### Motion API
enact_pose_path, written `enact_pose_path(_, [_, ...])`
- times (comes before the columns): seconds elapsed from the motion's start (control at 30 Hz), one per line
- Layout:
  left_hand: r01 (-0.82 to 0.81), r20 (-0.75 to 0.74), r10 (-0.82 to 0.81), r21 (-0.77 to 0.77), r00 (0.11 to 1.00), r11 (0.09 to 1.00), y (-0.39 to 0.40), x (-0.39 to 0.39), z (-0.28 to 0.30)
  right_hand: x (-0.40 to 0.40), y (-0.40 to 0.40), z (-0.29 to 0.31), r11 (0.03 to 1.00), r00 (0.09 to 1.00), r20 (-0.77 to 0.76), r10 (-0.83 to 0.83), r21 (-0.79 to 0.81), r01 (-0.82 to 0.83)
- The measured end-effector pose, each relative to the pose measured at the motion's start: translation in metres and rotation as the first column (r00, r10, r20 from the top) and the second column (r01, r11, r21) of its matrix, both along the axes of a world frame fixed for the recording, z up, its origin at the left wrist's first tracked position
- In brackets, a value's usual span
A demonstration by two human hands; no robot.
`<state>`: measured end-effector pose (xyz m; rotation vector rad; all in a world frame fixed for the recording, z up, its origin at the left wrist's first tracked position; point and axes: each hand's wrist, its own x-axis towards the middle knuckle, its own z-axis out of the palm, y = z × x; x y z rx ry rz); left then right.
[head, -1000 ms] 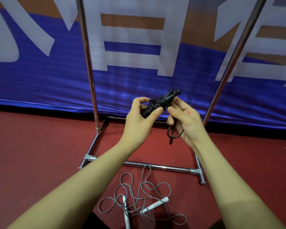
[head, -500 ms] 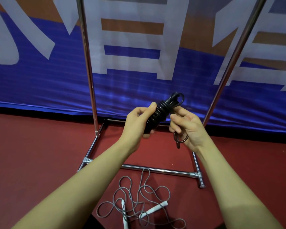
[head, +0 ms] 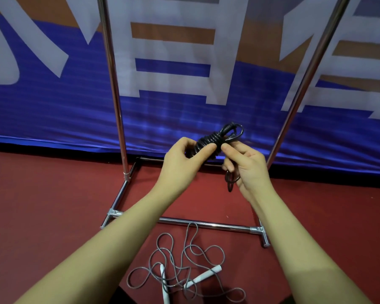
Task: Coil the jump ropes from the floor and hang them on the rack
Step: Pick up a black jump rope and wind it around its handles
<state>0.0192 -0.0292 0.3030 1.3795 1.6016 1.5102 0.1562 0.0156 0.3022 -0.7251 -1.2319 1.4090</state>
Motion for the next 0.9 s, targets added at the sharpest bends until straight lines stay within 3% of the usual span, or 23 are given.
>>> enact_pose_path(0.13, [-0.102,-0.310,0.106,0.028,0.945,0.994,-0.006,0.012,-0.005,-0.004,-0.003,0.001,0.999,0.999,0.024,0.027,-0.039,-0.026])
enact_pose_path(0.23, [-0.148,-0.381,0.141,0.012,0.914,0.989,-0.006,0.007,-0.001,-0.001,-0.006,0.004,0.992,0.991,0.045,0.128,-0.011,-0.128])
enact_pose_path(0.37, [-0.097,-0.173,0.084,-0.064,0.981,0.993,-0.002,0.006,0.004,0.001,-0.005,0.003,0.981,0.981,0.007,0.195,-0.007,-0.195])
enact_pose_path(0.47, [-0.004,0.080,0.015,-0.132,0.997,0.991,0.003,0.002,0.010,0.005,0.000,0.002,0.969,0.968,-0.044,0.248,-0.004,-0.248])
enact_pose_path(0.6, [0.284,0.391,-0.190,-0.201,0.901,0.938,-0.001,0.002,0.013,0.013,0.006,0.001,0.949,0.944,-0.098,0.315,0.010,-0.315])
enact_pose_path(0.7, [0.550,0.553,-0.357,-0.232,0.753,0.802,-0.003,0.002,0.010,0.016,0.009,0.001,0.957,0.956,-0.038,0.290,0.002,-0.291])
enact_pose_path(0.77, [0.626,0.530,-0.453,-0.203,0.717,0.753,-0.004,0.000,0.010,0.016,0.008,0.003,0.968,0.967,-0.020,0.253,-0.002,-0.253])
enact_pose_path(0.83, [0.600,0.398,-0.498,-0.190,0.771,0.777,-0.007,-0.001,0.012,0.015,0.005,0.005,0.976,0.975,-0.051,0.214,-0.020,-0.215])
enact_pose_path(0.9, [0.484,0.294,-0.418,-0.205,0.860,0.851,-0.008,0.002,0.012,0.014,0.002,0.007,0.978,0.978,-0.050,0.203,-0.037,-0.205])
